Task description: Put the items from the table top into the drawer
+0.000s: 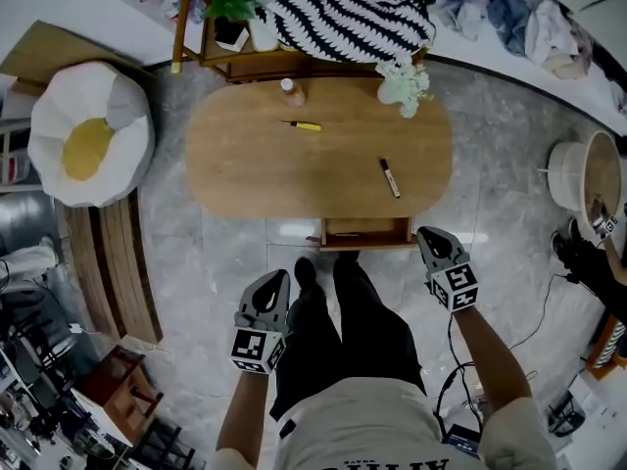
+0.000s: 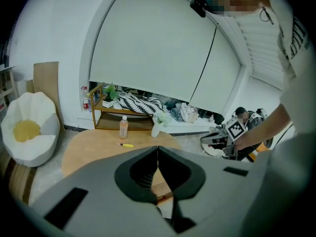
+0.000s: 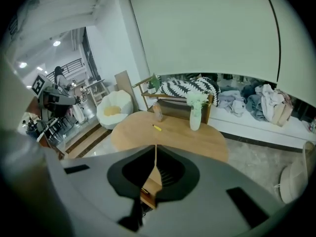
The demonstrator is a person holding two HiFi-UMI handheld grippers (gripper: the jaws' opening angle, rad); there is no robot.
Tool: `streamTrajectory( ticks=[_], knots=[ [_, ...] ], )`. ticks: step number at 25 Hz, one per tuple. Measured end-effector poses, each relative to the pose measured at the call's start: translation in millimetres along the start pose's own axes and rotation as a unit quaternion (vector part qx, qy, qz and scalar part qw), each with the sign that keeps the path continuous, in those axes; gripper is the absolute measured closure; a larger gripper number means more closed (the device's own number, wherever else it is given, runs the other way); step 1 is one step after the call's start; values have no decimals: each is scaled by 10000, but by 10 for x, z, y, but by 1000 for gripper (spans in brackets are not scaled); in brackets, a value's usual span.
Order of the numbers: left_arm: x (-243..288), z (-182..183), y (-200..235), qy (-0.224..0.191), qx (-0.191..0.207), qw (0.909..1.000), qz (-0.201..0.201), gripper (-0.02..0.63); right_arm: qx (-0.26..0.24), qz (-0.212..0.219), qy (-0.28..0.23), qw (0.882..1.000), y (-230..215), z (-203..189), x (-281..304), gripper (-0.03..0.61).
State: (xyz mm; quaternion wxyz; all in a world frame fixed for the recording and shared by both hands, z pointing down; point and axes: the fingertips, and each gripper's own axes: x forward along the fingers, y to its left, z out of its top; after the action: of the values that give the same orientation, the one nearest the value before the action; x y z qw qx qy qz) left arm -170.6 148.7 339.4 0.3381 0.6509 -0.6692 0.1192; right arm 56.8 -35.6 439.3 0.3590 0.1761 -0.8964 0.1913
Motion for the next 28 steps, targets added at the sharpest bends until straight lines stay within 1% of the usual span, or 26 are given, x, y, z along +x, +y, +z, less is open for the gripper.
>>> streamTrajectory(
  ticks=[4,6,10,14,18,20,22,23,24,25,28],
  knots=[
    [155,-47,65,53,-40,10000,-75,592,102,-35,195,9998,-103,-148,269,555],
    [252,-88,137,107,36,9999,-109,592,160,-105,283,9994,-161,-209,399,555],
    [497,-188,360,242,275,9992,-172,592,295,-263,416,9984,-287,-310,679,555],
    [795,-297,603,308,274,9987,-286,592,307,-364,582,9972,-402,-435,984,555],
    [1096,-410,803,350,394,9974,-491,592,358,-452,753,9955,-473,-603,1287,555],
    [1222,-478,893,389,437,9968,-540,592,431,-488,818,9945,-510,-694,1441,555],
    [1338,-563,964,437,398,9968,-542,592,465,-523,913,9934,-556,-799,1590,554],
    [1393,-613,985,459,362,9968,-545,592,462,-543,980,9926,-582,-861,1659,547],
    [1448,-653,989,466,345,9966,-587,592,454,-564,1047,9919,-609,-923,1727,512],
    [1502,-687,982,465,352,9961,-660,592,449,-585,1101,9912,-633,-981,1797,502],
    [1631,-806,984,472,341,9950,-807,592,448,-638,1189,9898,-686,-1123,2005,502]
  ],
)
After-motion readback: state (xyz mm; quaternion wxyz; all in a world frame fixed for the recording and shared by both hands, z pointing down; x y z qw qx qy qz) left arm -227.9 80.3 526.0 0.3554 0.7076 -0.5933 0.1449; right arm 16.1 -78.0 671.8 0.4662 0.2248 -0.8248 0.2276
